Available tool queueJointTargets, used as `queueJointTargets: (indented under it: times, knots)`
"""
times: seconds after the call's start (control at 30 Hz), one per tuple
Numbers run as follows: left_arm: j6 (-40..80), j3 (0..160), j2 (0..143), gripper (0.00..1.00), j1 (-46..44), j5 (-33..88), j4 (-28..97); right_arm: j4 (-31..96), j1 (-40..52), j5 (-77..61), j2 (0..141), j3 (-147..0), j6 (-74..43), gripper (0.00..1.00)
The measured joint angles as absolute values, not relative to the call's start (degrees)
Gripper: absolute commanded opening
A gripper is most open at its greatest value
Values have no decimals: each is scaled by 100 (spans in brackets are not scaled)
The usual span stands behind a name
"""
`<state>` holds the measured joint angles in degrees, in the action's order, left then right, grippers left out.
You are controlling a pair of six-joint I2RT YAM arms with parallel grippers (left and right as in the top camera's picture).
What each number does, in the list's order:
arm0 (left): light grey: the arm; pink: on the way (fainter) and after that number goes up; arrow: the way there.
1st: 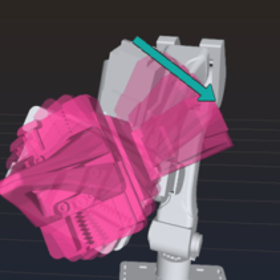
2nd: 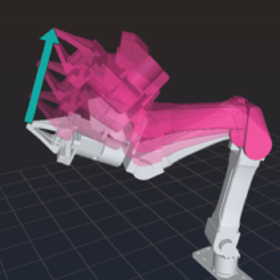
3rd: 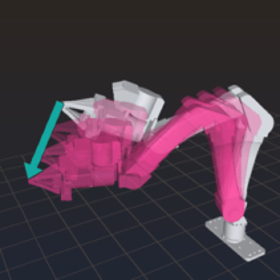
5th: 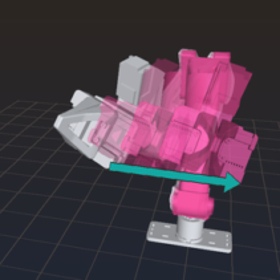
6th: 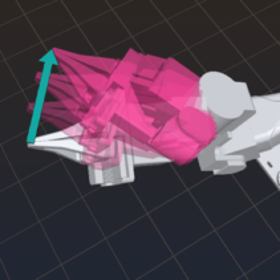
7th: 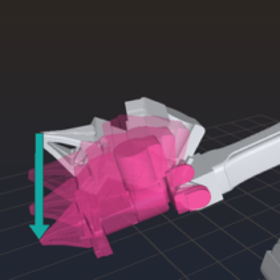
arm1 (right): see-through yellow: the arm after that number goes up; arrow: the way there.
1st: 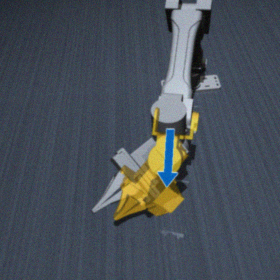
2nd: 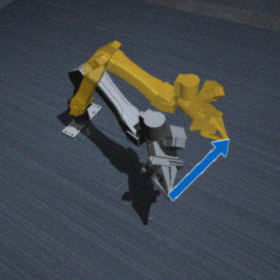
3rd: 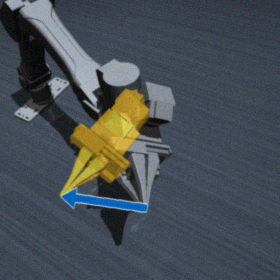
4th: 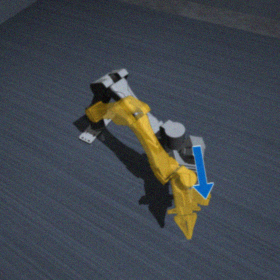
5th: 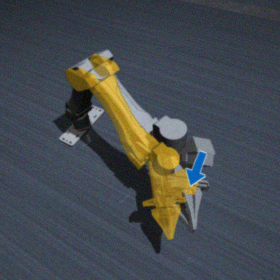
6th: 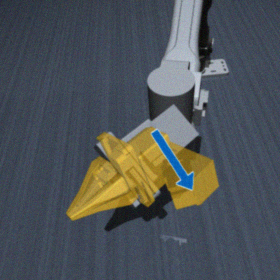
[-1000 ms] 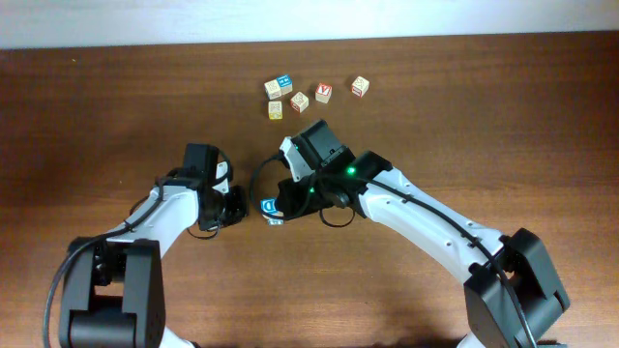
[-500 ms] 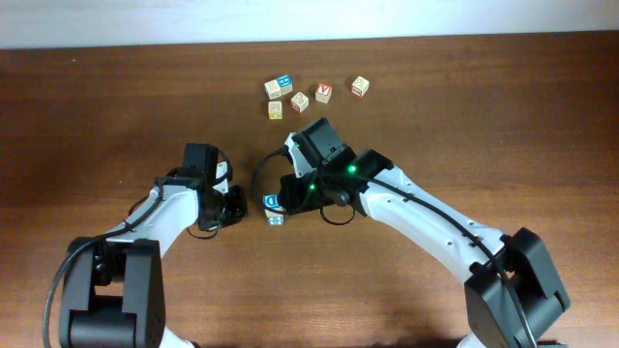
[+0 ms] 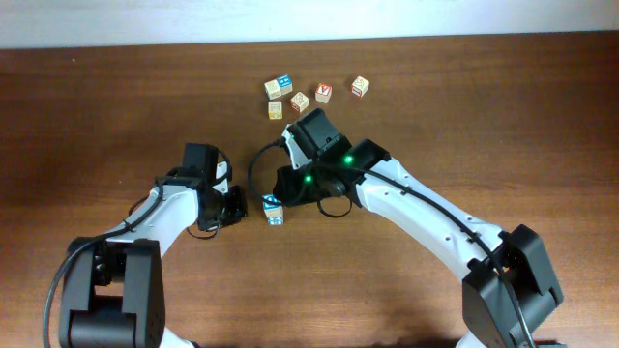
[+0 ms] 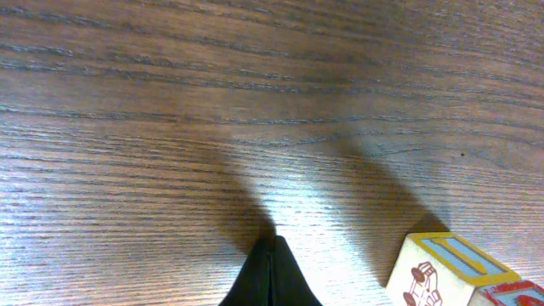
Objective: Rotate 4 blocks
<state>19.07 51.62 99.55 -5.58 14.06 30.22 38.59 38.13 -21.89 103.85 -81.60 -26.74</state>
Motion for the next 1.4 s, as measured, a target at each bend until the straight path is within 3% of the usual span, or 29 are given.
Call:
queueJointTargets:
  times: [0.07, 0.1, 0.17, 0.27, 0.3, 0.33, 0.4, 0.63, 0.9, 0.97, 1.03, 1.17, 1.3, 1.4]
  knots:
    - [1907, 5162, 9955, 16, -558, 1402, 3022, 3879, 3802, -2189, 10383, -8160, -2615, 39]
    - [1765, 5214, 9953, 38, -558, 1278, 3092, 4246, 3741, -2106, 10333, -8296, -2438, 40]
    - [1570, 5481, 9933, 63, -541, 888, 3548, 4598, 3542, -1997, 10138, -8604, -2252, 47]
    - [1098, 6182, 9260, 73, -449, 139, 4053, 5354, 3085, -1743, 9815, -9144, -1747, 56]
    - [961, 6313, 9050, 99, -388, -3, 4075, 5636, 2943, -1627, 9732, -9284, -1597, 62]
    - [773, 6436, 8683, 99, -270, -266, 4077, 5913, 2742, -1341, 9607, -9456, -1439, 70]
    - [615, 6473, 8305, 99, -156, -694, 4119, 6394, 2488, -692, 9454, -9679, -1313, 99]
    - [534, 6473, 8193, 99, -141, -1013, 4123, 7052, 1695, 510, 7290, -10320, -1264, 99]
    - [534, 6473, 8193, 99, -141, -1015, 4121, 7310, 1678, 819, 7255, -10318, -1256, 99]
    - [534, 6473, 8193, 99, -141, -1013, 4112, 6661, 1413, 821, 7100, -9981, -1229, 99]
    - [532, 6473, 8193, 99, -141, -1015, 4115, 5701, 1170, 779, 6521, -9118, -1203, 99]
    - [534, 6477, 8184, 99, -141, -1039, 4119, 2545, 510, -128, 4104, -5660, -602, 99]
    - [532, 6484, 8176, 99, -141, -1057, 4125, 1466, 189, -386, 1629, -2574, -392, 99]
    - [532, 6484, 8160, 99, -141, -1057, 4130, 941, 185, -399, 639, -1376, -381, 98]
